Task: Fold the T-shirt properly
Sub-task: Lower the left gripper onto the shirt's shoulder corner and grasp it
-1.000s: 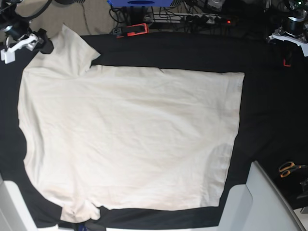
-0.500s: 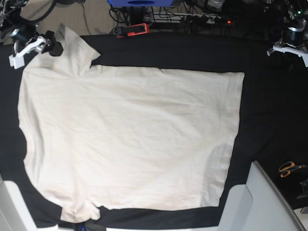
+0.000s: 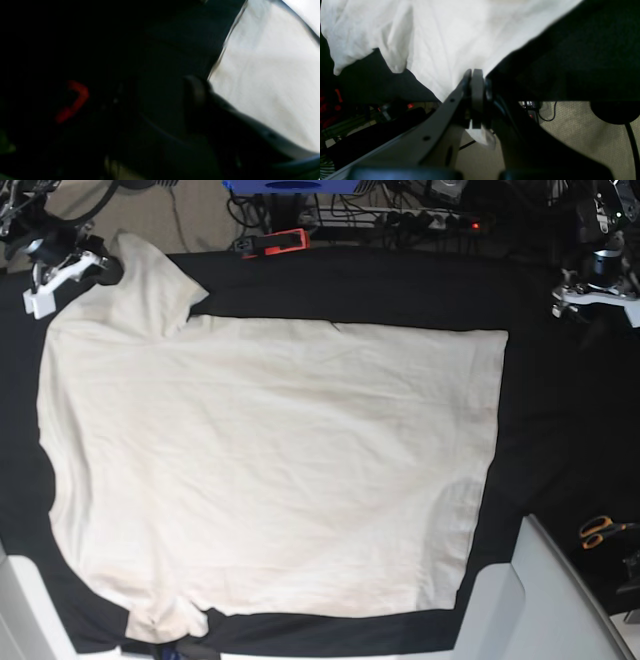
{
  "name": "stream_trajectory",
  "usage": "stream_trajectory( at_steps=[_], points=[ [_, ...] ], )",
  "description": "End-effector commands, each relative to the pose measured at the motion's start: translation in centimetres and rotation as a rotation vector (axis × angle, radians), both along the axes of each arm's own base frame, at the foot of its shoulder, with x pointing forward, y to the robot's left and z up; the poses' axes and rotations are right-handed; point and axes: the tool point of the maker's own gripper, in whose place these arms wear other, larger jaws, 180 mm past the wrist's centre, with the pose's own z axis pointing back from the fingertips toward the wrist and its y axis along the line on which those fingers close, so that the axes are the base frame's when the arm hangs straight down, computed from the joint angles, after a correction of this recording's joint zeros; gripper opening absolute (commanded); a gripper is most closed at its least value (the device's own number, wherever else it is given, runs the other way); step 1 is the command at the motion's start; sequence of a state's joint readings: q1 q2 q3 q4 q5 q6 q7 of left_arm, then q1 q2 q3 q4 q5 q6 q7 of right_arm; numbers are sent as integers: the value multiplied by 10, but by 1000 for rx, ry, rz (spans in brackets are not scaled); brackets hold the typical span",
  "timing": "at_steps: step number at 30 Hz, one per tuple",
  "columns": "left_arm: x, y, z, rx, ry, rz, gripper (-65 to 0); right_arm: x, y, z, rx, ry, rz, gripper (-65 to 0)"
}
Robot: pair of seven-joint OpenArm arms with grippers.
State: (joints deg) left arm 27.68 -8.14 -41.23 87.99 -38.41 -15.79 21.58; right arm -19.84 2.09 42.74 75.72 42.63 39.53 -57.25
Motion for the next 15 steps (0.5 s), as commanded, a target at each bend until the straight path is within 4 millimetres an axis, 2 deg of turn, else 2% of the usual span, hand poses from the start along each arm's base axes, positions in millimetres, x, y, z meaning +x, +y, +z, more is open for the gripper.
stream_trajectory(
  at_steps=[1,4,9,15],
  points=[
    [11,5,7,1,-27,-2,-331,6,-6,6,-14,-27,6,-645],
    [15,-3,-17,-80,26,-1,-331,6,-6,6,-14,-27,6,-645],
    [28,-27,-25,-136,-9,-109,-329,9,-7,7,-15,-34,8,-644],
    [22,-33,-47,-192,23,-78,-329,9,-7,7,-16,-34,8,-644]
  ],
)
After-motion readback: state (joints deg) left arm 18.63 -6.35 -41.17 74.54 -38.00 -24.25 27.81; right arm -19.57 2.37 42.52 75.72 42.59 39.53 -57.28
